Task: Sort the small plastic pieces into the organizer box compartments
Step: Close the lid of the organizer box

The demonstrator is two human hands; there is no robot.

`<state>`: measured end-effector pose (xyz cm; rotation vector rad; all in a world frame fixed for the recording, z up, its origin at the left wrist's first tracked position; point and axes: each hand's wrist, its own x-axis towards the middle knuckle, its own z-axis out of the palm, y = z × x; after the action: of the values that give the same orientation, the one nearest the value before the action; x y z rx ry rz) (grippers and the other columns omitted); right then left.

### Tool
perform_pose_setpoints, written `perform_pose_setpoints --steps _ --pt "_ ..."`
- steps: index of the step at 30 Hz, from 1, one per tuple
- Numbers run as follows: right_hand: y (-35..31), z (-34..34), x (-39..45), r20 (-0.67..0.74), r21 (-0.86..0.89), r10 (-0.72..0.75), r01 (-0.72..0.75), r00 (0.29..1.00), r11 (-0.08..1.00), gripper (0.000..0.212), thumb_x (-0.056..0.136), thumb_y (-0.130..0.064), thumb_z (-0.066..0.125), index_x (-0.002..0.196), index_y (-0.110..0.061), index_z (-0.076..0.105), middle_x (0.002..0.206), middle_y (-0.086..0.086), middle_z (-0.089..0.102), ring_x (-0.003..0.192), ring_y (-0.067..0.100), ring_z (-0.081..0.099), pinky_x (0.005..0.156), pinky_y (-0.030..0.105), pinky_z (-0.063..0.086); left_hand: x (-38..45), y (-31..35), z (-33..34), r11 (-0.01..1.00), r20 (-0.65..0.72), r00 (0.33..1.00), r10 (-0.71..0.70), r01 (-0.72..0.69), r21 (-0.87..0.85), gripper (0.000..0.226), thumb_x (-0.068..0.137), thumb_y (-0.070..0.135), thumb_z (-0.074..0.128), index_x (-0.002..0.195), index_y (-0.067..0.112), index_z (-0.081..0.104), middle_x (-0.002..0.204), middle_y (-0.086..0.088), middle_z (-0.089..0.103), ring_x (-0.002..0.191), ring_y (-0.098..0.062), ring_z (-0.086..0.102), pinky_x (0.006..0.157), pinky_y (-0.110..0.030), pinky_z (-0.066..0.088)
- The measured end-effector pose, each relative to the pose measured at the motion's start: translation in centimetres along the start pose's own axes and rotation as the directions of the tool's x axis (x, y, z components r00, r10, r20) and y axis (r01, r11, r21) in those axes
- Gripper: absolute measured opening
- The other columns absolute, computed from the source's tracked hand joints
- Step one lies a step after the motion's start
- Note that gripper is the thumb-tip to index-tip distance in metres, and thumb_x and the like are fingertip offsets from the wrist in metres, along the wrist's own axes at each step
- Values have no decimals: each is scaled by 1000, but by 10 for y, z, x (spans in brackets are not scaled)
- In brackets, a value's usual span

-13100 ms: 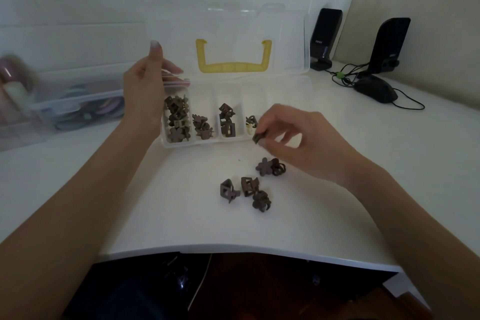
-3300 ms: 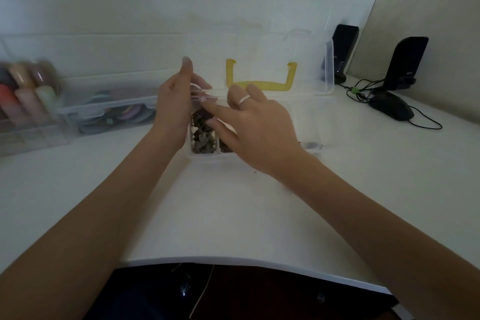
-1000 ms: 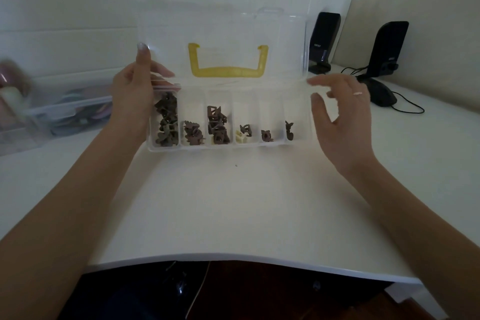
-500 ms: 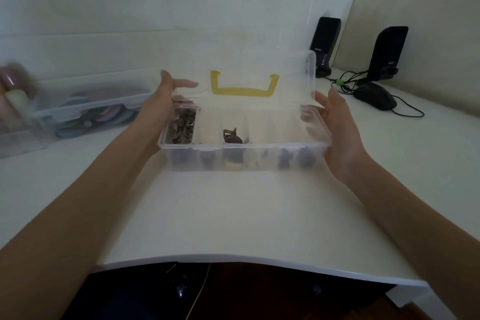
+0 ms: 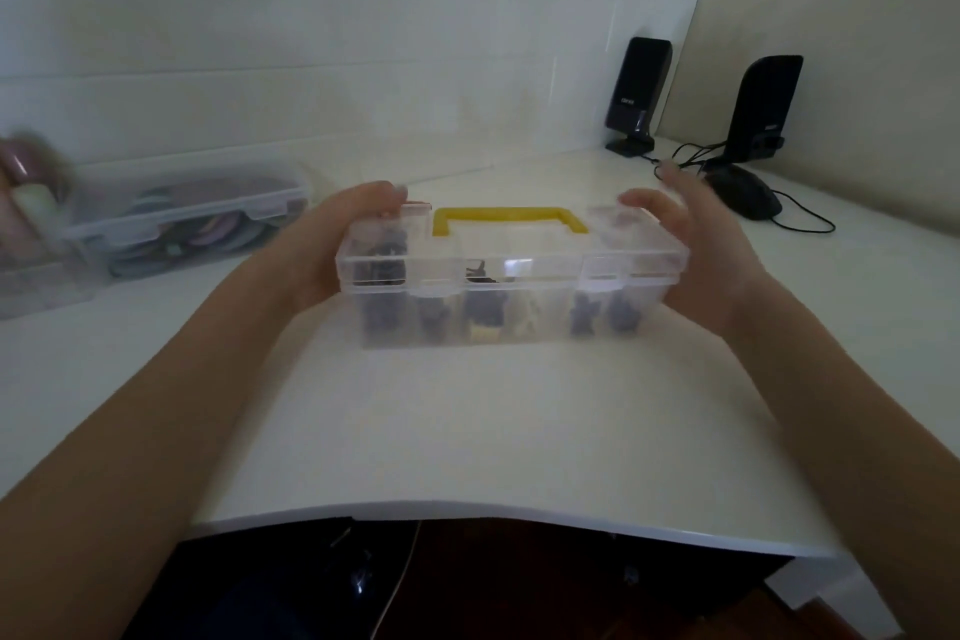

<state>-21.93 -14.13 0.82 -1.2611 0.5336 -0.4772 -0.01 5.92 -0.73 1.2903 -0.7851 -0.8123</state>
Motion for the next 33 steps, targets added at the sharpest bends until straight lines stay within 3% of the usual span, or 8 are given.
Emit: perform_pose_setpoints --steps 3,6,12,15,18,22,26,33 --pt "-4 -9 -3 199 -296 -5 66 980 953 59 74 -21 65 129 -35 50 116 5 56 79 12 61 68 22 53 -8 7 -10 997 194 981 6 -21 76 32 52 27 88 71 23 62 68 2 64 54 -6 60 50 -16 50" --pt "-7 -10 -5 200 -235 11 37 980 971 74 71 -15 65 136 -40 40 105 1 56 88 17 61 77 27 55 -8 8 -8 993 101 995 26 -37 108 32 59 10 70 86 22 61 76 5 70 57 -4 65 51 -15 52" --pt "-7 1 -12 161 -425 -98 159 982 891 27 84 -20 63 110 -22 68 99 -6 64 77 10 62 76 32 53 -2 12 1 981 -69 988 141 -131 141 22 71 -1 67 82 18 70 83 6 73 67 -3 68 60 -14 53" --pt "10 11 -8 -46 -509 -373 300 927 807 21 91 -18 57 97 -31 72 110 -13 64 114 11 53 98 33 38 -2 13 1 928 -178 957 231 -162 335 25 69 10 76 91 22 76 107 7 69 98 -4 64 86 -17 48" --pt "22 15 -7 8 -798 -596 365 803 480 26 95 -34 45 107 -39 67 146 -9 40 136 6 32 107 29 25 -5 24 1 639 -140 896 420 -183 747 27 80 13 72 106 21 70 129 8 55 124 -5 47 108 -23 30" --pt "30 23 -15 237 -969 -666 224 707 -108 59 95 -43 12 131 -22 54 149 -1 39 143 16 22 117 36 11 -16 22 25 294 40 971 236 -111 949 44 98 36 46 139 18 46 152 -3 36 143 -15 27 119 -32 15" --pt "40 21 -21 385 -919 -595 238 706 -313 72 90 -58 18 147 -15 30 154 6 27 143 26 23 117 38 12 -24 8 43 -135 67 966 248 -34 990 94 75 70 -7 150 21 19 159 -1 20 148 -14 14 119 -47 0" --pt "37 11 -20 487 -873 -528 371 696 -315 65 85 -59 37 134 -17 48 139 5 51 129 31 44 105 39 31 -36 6 36 -153 252 899 359 -210 966 83 88 71 16 130 11 54 141 -16 50 128 -35 49 104 -45 39"
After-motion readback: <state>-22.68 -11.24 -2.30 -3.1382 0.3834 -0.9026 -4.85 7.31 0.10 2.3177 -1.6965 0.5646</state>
